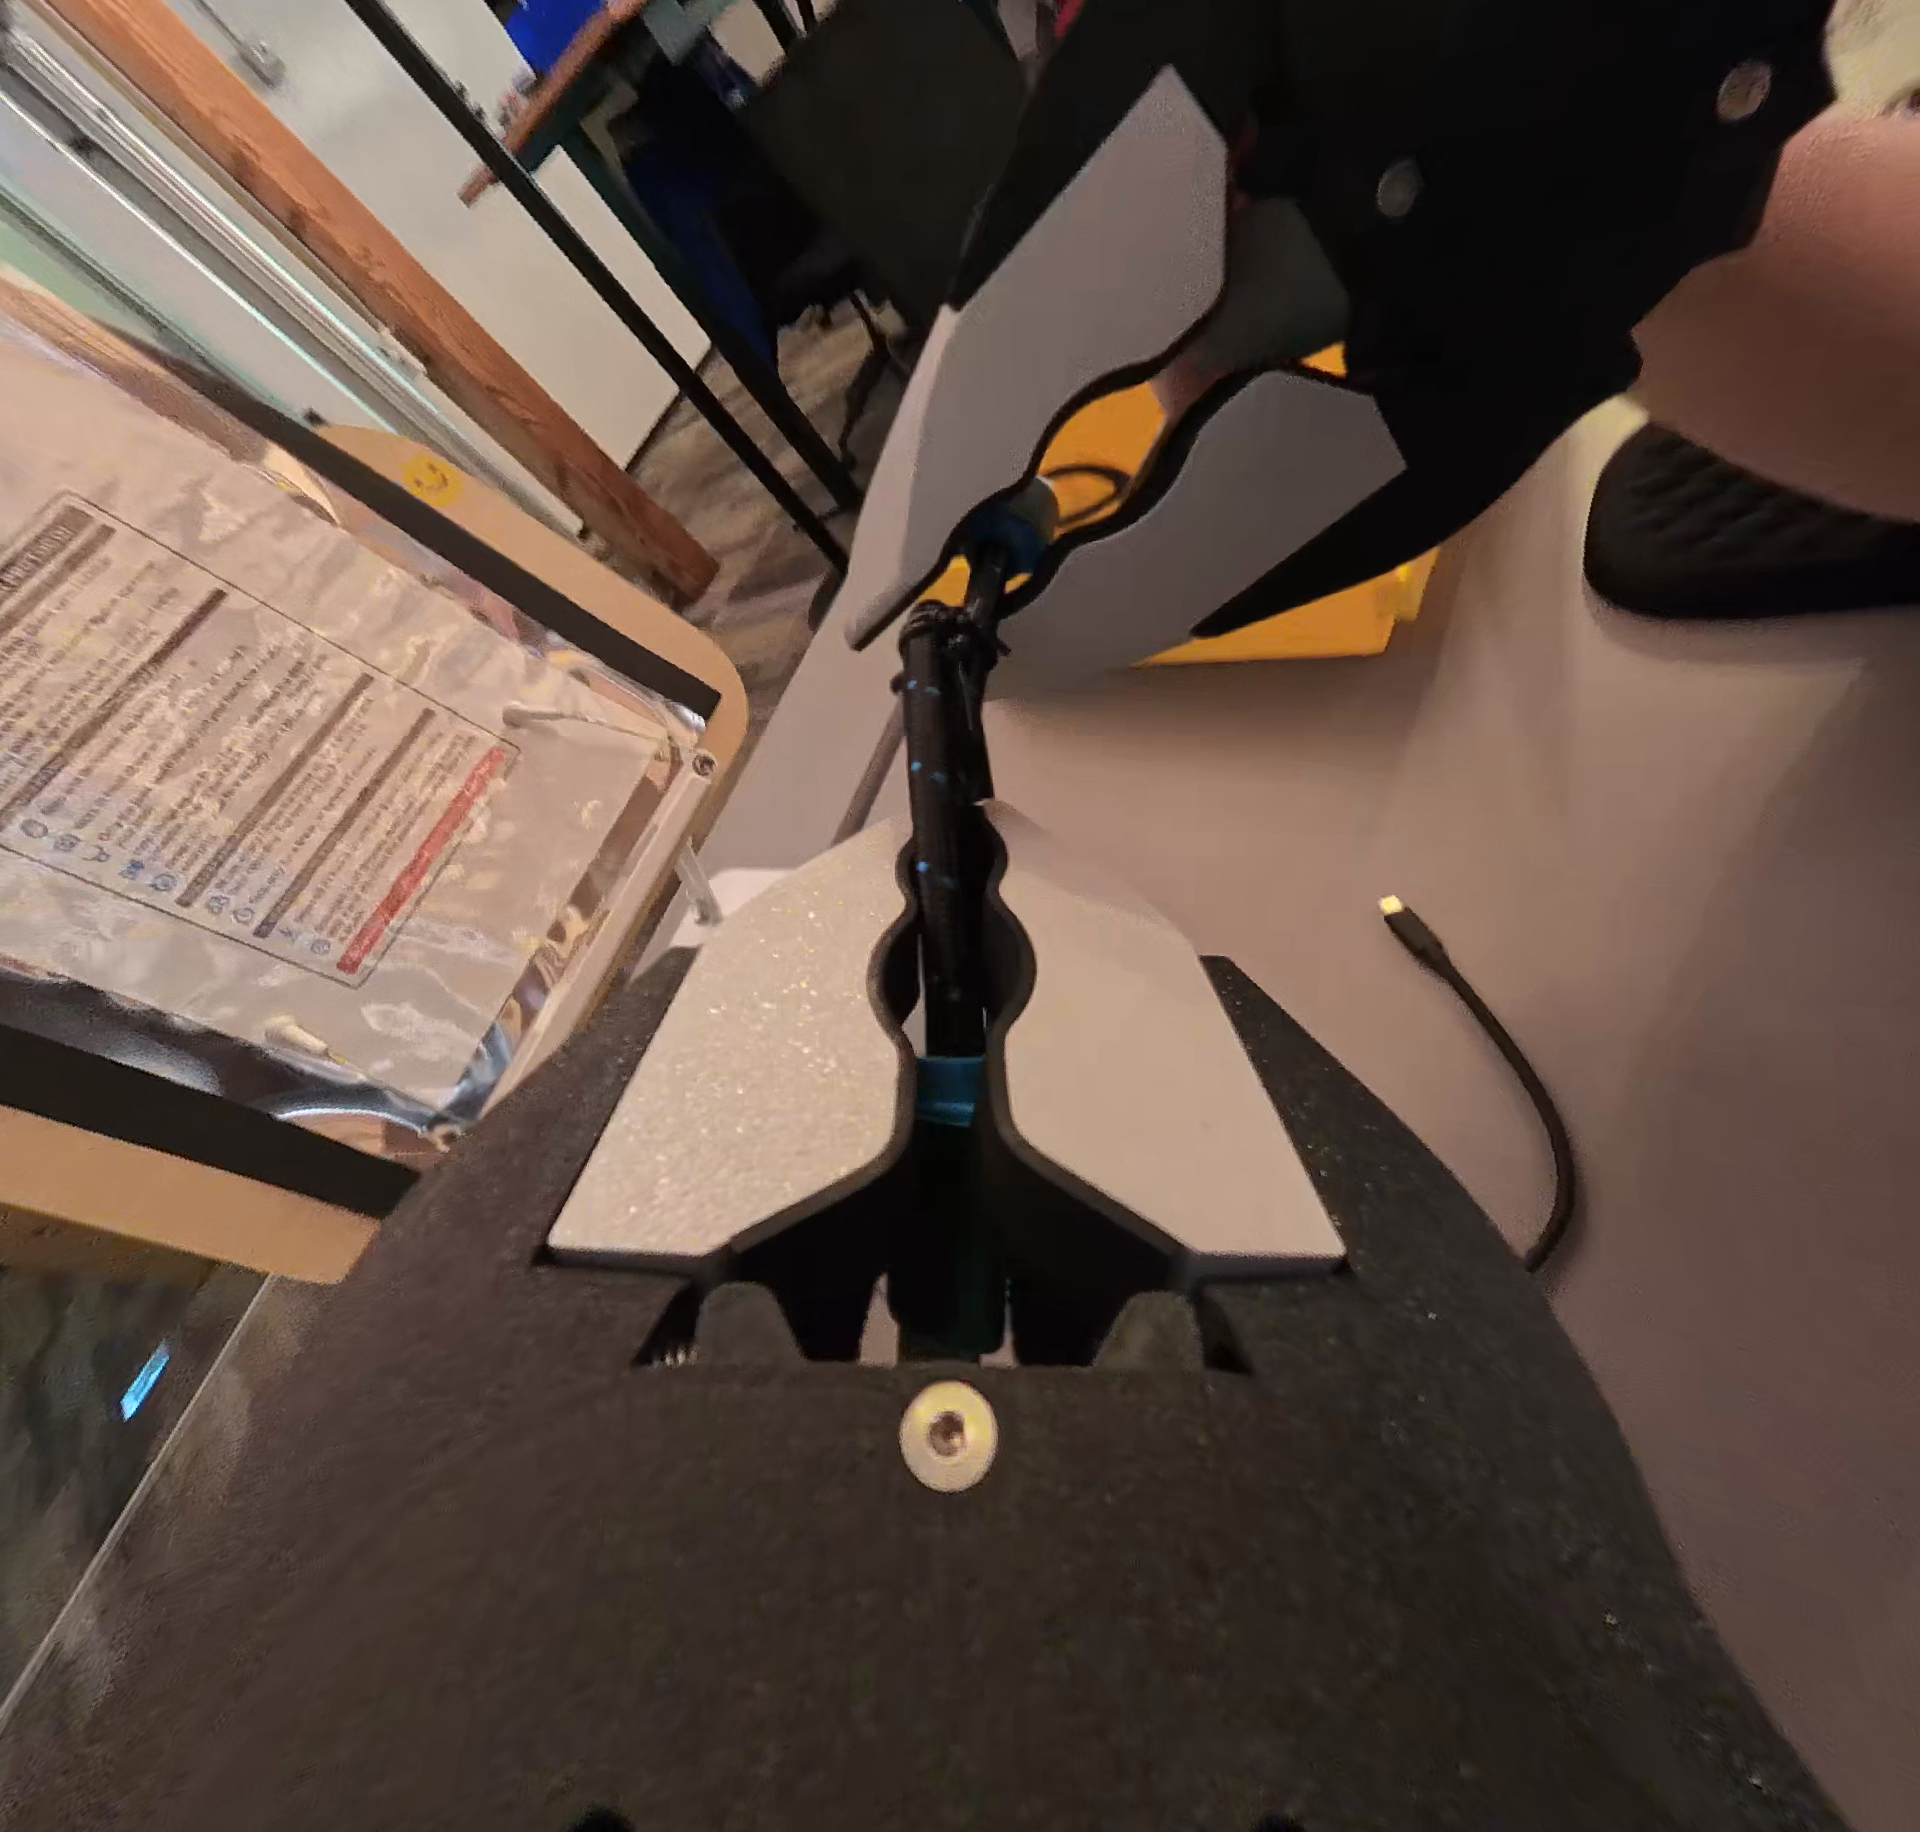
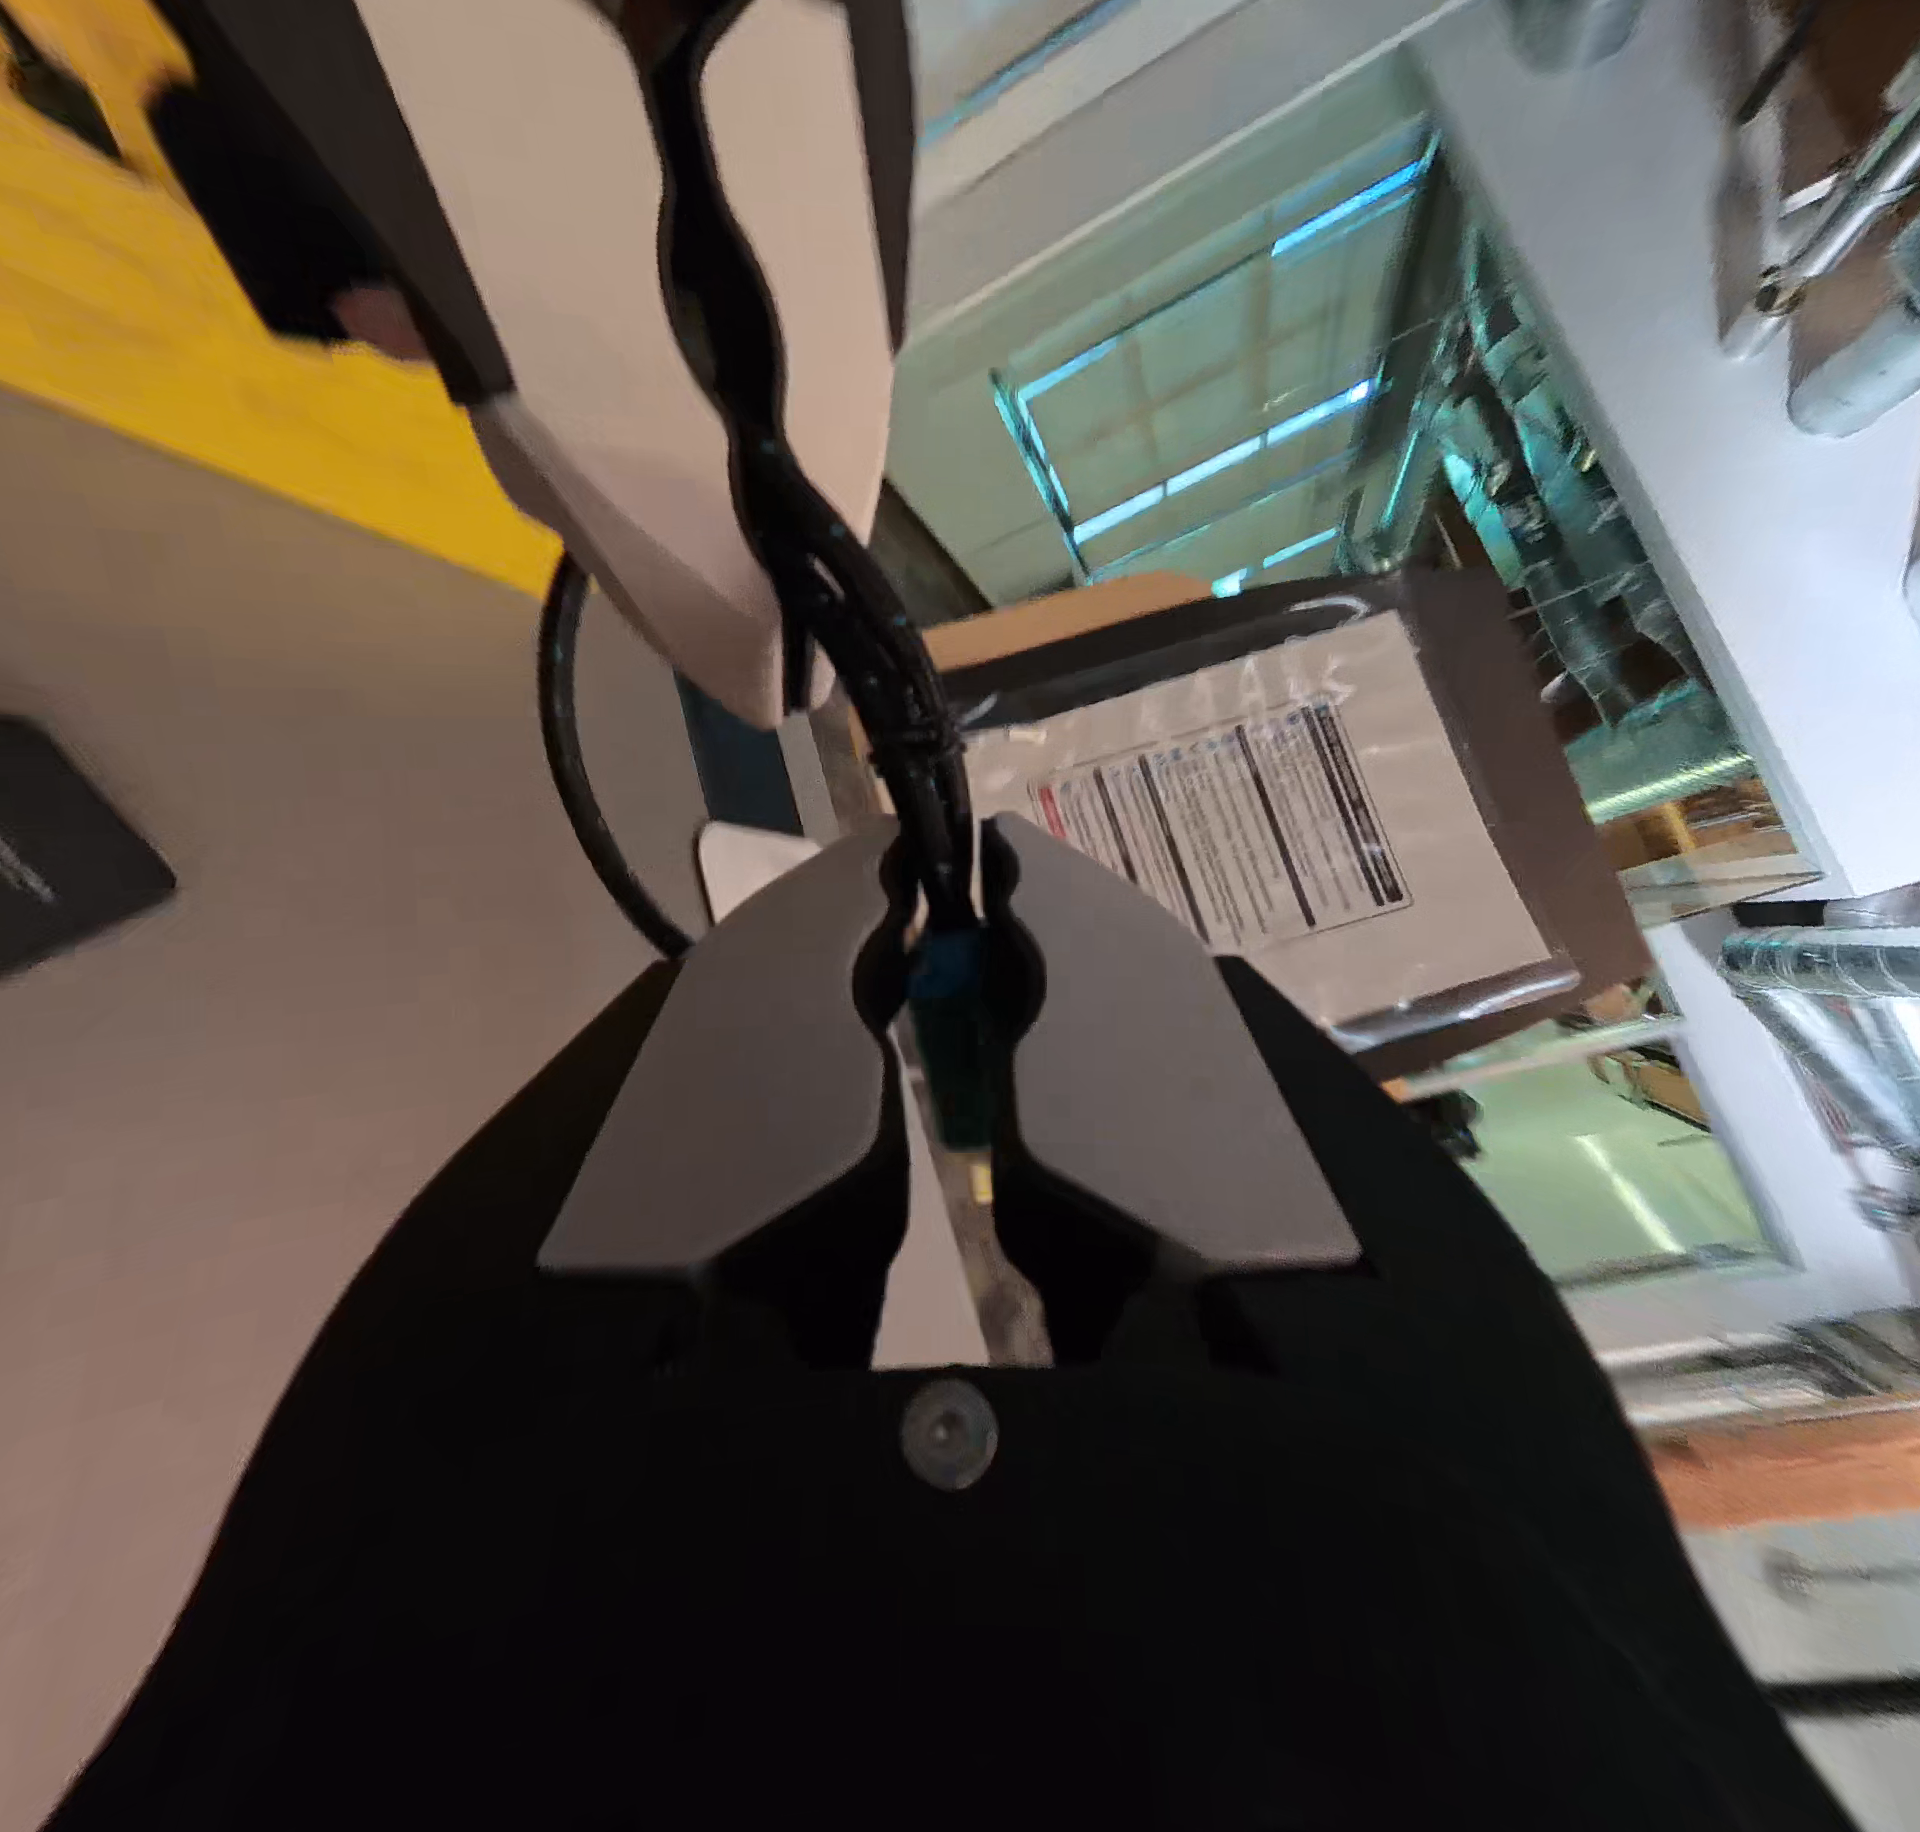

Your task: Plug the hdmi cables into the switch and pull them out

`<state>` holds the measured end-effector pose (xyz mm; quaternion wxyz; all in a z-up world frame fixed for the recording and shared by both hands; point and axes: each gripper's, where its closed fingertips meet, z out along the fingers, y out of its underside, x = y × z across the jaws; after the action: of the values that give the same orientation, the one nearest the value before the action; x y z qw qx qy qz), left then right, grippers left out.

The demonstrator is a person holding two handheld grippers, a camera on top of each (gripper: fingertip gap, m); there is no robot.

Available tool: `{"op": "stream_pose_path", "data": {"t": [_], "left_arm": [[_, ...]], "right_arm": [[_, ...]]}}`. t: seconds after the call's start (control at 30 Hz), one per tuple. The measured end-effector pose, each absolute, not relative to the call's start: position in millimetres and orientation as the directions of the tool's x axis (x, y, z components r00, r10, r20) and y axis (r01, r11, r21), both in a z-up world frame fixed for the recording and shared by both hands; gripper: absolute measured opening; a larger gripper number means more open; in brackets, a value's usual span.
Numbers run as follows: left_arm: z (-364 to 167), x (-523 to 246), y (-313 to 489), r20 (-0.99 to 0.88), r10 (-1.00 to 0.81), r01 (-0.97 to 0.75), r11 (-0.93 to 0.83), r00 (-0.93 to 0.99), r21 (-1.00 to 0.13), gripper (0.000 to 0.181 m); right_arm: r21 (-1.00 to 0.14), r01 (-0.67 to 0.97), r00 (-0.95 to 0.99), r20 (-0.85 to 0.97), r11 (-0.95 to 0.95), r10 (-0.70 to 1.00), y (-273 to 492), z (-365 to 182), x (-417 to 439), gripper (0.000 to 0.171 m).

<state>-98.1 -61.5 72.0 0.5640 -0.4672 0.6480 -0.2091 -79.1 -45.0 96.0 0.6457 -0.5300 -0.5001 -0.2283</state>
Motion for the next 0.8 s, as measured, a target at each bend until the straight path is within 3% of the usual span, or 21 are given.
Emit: {"op": "stream_pose_path", "data": {"t": [0.13, 0.27, 0.47, 0.63, 0.8], "left_arm": [[91.7, -99.4, -52.5, -0.540, -0.819, -0.294, 0.476, 0.197, -0.829, 0.004], [114.9, -103.4, -44.3, -0.549, -0.748, -0.216, 0.505, 0.373, -0.836, 0.004], [131.9, -110.2, -41.3, -0.626, -0.554, -0.205, 0.637, 0.548, -0.743, 0.004], [133.1, -105.4, -50.9, -0.659, -0.477, -0.200, 0.701, 0.581, -0.684, 0.004], [133.1, -105.3, -52.3, -0.704, -0.366, -0.249, 0.754, 0.609, -0.608, 0.005]], "right_arm": [[-0.620, 0.667, 0.586, 0.779, 0.413, 0.225, -63.0, 134.4, -79.2, 0.033], [-0.743, 0.500, 0.724, 0.641, 0.446, 0.256, -86.5, 162.7, -82.6, 0.020], [-0.989, 0.079, 0.702, 0.142, 0.122, 0.698, -86.2, 134.4, -116.9, 0.016], [-0.954, -0.273, 0.535, -0.257, -0.123, 0.805, -74.5, 132.0, -113.7, 0.016], [-0.852, -0.418, 0.294, -0.457, -0.317, 0.839, -79.5, 136.8, -115.3, 0.017]]}}
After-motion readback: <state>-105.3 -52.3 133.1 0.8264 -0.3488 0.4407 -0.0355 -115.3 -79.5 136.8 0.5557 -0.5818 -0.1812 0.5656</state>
